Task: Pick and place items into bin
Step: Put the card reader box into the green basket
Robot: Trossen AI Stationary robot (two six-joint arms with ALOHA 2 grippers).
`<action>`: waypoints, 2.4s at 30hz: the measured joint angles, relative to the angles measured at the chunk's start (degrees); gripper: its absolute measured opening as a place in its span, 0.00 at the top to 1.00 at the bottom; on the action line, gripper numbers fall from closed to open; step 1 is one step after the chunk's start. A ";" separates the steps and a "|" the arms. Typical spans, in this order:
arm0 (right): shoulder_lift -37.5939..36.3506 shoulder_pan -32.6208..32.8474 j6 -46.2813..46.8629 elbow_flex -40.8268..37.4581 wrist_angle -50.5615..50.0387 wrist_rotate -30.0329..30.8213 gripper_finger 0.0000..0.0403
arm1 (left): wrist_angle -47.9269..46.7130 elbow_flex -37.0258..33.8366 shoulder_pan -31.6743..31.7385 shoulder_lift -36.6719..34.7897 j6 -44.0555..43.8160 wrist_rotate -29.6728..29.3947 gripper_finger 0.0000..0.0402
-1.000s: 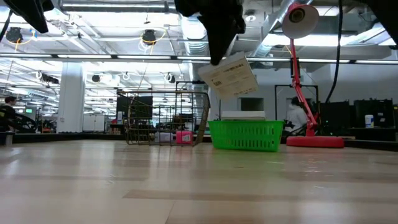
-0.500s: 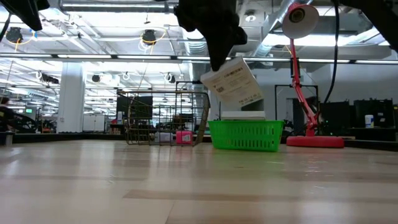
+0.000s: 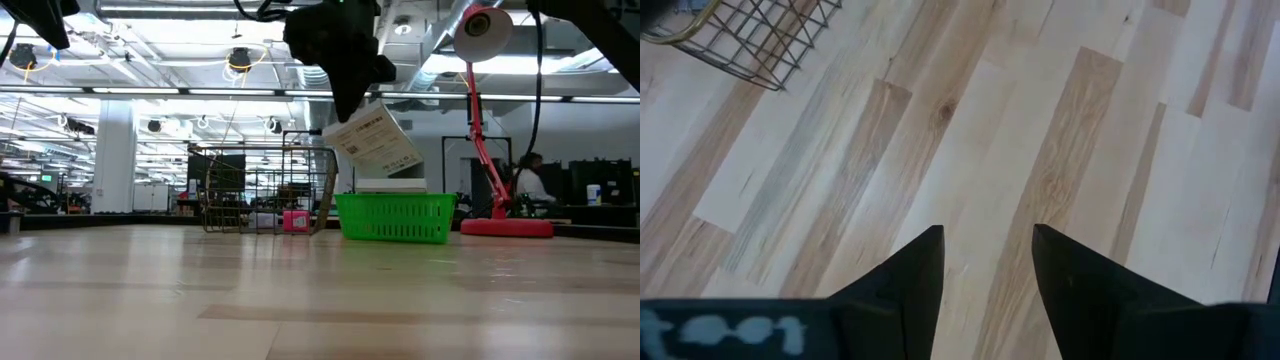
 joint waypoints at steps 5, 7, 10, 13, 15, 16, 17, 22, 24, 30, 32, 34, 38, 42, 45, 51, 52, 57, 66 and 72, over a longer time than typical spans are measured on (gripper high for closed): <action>-0.02 -0.32 0.60 0.00 -0.23 -0.68 1.00 | 0.00 0.00 0.00 0.00 -0.02 0.00 0.64; -0.02 -0.32 1.10 0.00 -0.75 -0.70 1.00 | 0.00 0.00 0.00 0.00 -0.02 0.00 0.64; -0.02 -0.32 2.35 0.00 -1.79 -0.70 1.00 | 0.00 0.00 0.00 0.00 0.00 0.00 0.64; -0.02 -0.13 2.99 0.00 -2.27 -0.61 1.00 | 0.00 0.00 0.00 0.00 0.05 0.00 0.64; -0.02 -0.08 3.32 0.00 -2.25 -0.61 1.00 | 0.00 0.00 0.00 0.00 0.09 -0.01 0.64; -0.02 -0.08 3.72 0.00 -2.25 -0.61 1.00 | 0.00 0.00 0.00 0.00 0.12 -0.02 0.64; -0.02 -0.08 4.07 0.00 -2.25 -0.61 0.99 | 0.00 0.00 0.00 0.00 0.17 -0.04 0.64; -0.04 -0.08 4.68 0.00 -2.32 -0.44 0.97 | 0.00 0.00 0.00 0.00 0.48 -0.04 0.64; -0.04 -0.08 4.69 0.00 -2.32 -0.42 0.95 | 0.00 0.00 0.00 0.00 0.48 -0.04 0.64; -0.04 -0.08 5.13 0.00 -2.34 0.58 0.87 | 0.00 0.00 0.00 0.00 0.48 -0.05 0.64; -0.04 -0.08 5.38 0.00 -2.34 1.18 0.85 | 0.00 0.00 0.00 0.00 0.48 -0.06 0.64; -0.04 -0.08 5.46 0.00 -2.34 1.22 0.85 | 0.00 0.00 0.00 0.00 0.48 -0.07 0.64; -0.04 0.69 5.27 0.00 -2.34 1.74 0.85 | 0.00 0.00 0.00 0.00 0.48 -0.20 0.64; -0.04 2.11 5.03 0.00 -2.34 2.56 0.85 | 0.00 0.00 0.02 0.01 0.48 -1.00 0.64; -0.31 3.36 5.05 0.00 -2.34 3.07 0.85 | -0.01 0.00 0.02 0.00 0.48 -1.98 0.64; -6.94 7.92 9.41 -0.02 -2.32 14.22 0.86 | -0.07 0.00 0.02 0.00 1.54 -4.44 0.64; -8.80 8.92 10.67 -0.02 -2.32 17.09 0.86 | -0.06 -0.02 0.02 0.02 1.74 -5.02 0.64; -19.23 14.81 16.50 0.09 -0.91 28.95 0.85 | -0.03 -0.02 0.20 0.02 2.65 -9.68 0.64; -31.74 29.28 35.75 -2.33 -2.49 55.23 0.85 | 0.00 -0.02 4.18 0.02 5.51 -11.32 0.64; -38.45 32.19 55.65 -15.88 -2.34 56.68 0.85 | -0.01 -0.02 5.56 0.02 5.68 -10.67 0.64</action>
